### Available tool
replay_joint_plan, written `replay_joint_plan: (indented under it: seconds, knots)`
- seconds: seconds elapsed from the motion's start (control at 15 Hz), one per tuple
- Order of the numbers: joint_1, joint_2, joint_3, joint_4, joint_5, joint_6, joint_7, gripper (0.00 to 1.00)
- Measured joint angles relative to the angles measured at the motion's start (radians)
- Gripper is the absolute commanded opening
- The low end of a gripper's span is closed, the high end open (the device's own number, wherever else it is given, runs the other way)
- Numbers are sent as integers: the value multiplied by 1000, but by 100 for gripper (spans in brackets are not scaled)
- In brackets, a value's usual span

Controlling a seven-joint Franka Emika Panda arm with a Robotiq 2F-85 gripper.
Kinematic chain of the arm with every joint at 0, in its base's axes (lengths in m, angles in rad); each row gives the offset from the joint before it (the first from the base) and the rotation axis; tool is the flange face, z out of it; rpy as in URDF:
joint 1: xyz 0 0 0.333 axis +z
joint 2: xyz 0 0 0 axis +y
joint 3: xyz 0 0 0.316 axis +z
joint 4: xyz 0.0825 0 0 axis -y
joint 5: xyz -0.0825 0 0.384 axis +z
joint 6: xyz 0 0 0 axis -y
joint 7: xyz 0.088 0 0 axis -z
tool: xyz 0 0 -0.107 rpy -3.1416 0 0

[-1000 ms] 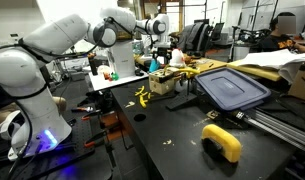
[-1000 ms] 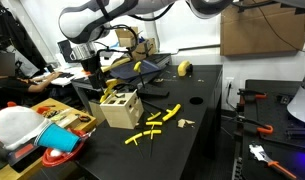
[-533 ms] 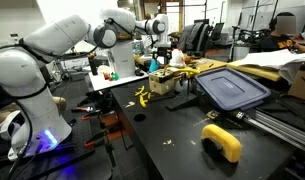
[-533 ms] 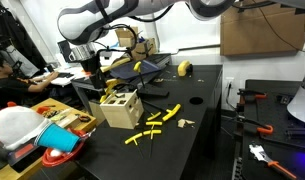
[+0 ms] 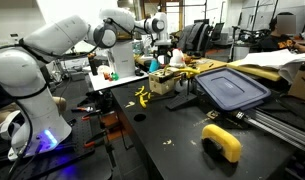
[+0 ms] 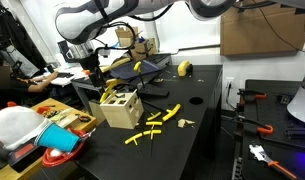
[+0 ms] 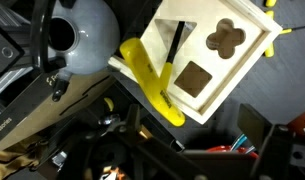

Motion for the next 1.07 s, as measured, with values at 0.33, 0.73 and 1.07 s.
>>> replay_joint_plan:
  seconds: [0.33, 0.73, 1.07]
  knots:
    - [2, 0, 0, 14, -23, 0, 0, 100]
    - [2, 0, 0, 20, -27, 0, 0, 100]
    - [2, 0, 0, 21, -27, 0, 0, 100]
